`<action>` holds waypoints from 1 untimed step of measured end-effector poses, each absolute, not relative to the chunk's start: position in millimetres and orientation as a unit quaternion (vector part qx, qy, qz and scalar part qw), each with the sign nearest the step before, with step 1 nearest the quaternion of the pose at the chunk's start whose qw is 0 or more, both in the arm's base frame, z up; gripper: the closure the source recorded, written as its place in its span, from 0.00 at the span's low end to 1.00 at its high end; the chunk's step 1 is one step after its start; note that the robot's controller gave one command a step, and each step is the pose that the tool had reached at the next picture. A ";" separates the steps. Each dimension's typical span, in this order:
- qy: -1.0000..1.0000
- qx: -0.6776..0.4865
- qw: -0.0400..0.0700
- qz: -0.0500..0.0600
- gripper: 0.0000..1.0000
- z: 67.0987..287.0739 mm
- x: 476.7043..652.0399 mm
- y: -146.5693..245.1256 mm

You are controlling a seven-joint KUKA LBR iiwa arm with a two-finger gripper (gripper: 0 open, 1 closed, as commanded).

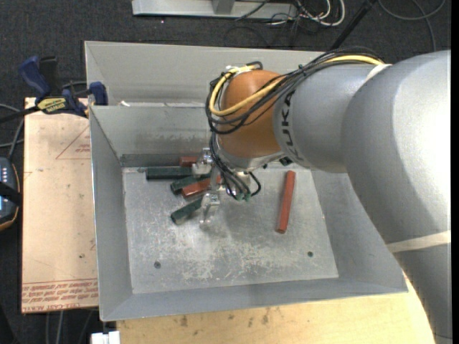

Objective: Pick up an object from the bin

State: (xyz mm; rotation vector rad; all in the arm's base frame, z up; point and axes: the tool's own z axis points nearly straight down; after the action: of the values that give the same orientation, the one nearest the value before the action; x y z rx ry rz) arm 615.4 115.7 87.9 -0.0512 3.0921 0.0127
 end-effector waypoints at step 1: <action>1.000 -0.019 0.013 0.004 1.00 91.8 619.4 116.3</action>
Offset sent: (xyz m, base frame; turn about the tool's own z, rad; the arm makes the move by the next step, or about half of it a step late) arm 0.0000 0.0000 0.0000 0.0000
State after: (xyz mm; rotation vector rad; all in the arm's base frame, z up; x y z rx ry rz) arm 619.4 116.3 91.8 -0.0607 3.1151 0.0127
